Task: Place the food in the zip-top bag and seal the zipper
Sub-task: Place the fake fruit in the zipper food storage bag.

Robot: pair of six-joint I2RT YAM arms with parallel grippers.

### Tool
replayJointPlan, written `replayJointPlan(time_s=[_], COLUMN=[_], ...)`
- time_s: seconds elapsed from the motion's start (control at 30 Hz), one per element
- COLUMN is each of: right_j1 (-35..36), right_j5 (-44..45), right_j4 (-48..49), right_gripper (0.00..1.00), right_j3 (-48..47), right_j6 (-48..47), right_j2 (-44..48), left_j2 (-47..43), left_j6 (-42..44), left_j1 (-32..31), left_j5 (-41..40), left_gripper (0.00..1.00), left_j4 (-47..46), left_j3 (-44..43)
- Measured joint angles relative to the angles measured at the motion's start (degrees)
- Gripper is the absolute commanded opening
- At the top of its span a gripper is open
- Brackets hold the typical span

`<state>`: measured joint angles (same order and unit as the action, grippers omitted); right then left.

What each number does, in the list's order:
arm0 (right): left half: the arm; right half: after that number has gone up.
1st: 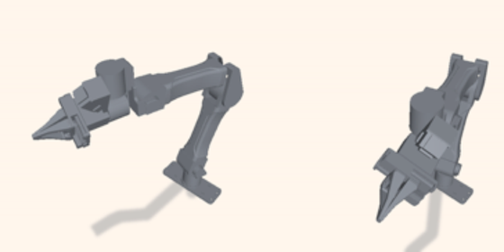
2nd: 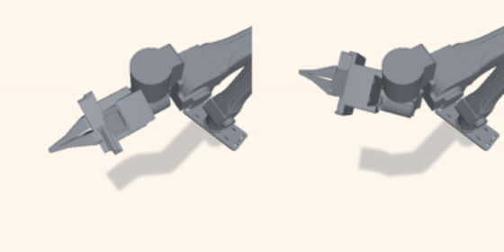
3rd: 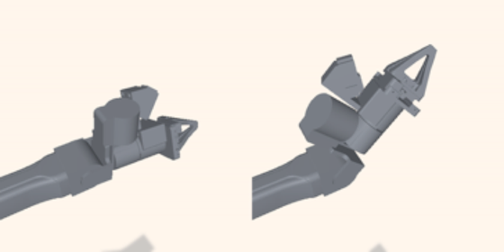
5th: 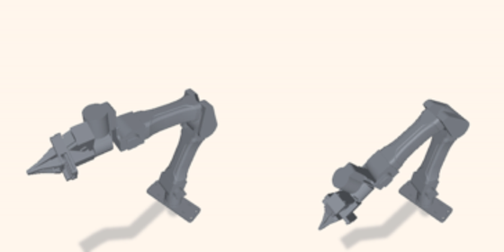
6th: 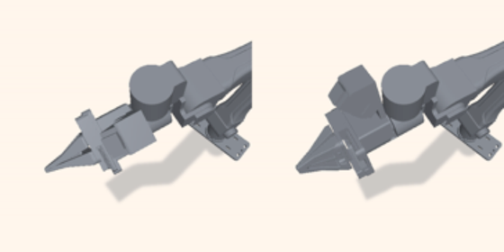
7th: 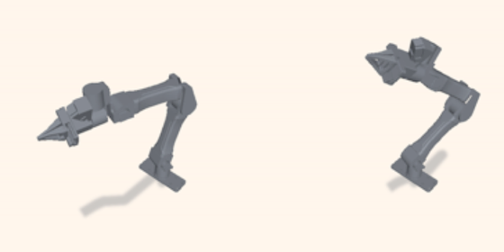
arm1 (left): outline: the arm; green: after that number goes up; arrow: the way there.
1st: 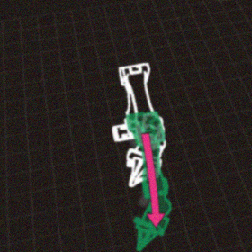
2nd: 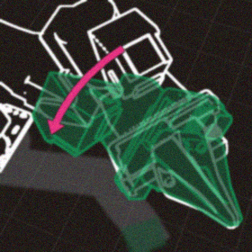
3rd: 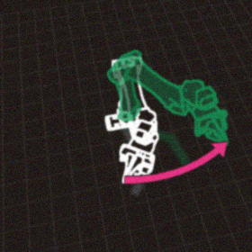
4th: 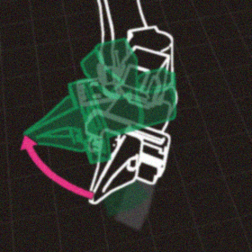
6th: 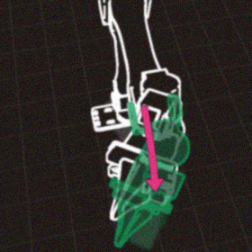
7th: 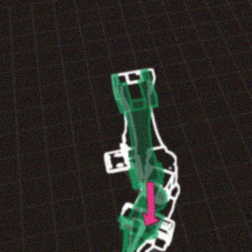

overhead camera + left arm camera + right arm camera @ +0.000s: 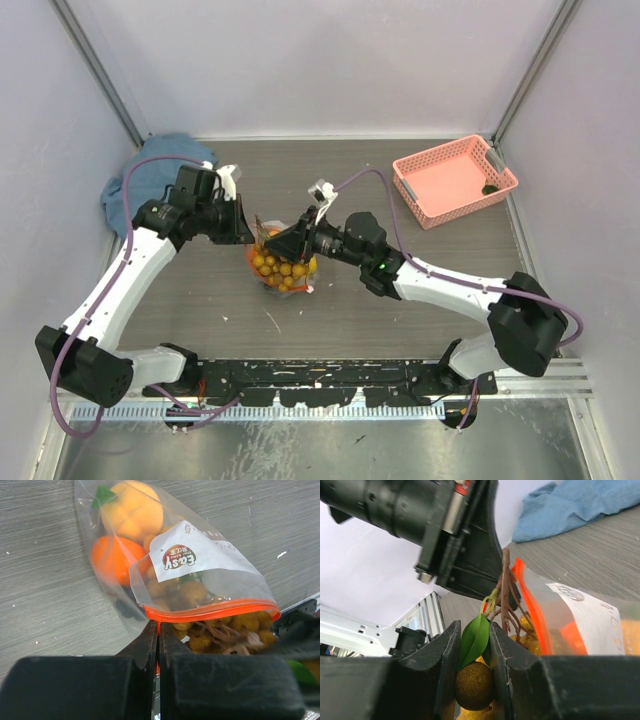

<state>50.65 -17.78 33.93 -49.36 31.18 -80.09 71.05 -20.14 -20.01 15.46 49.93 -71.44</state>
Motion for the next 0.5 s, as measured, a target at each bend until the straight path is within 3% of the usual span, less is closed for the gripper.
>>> replayJointPlan(time_s=[0.5], right_j1=[-0.02], right_j5=[0.59], right_j4=[5.44], right_gripper=[0.16], right_j3=[1.14], right_j6=[-1.11], right_j2=[-4.57], left_j2=[0.28], left_j6=[0.00], left_j1=[0.31], left_j5=[0.39], left_gripper=[0.00], left_j4=[0.00], left_j3=[0.02])
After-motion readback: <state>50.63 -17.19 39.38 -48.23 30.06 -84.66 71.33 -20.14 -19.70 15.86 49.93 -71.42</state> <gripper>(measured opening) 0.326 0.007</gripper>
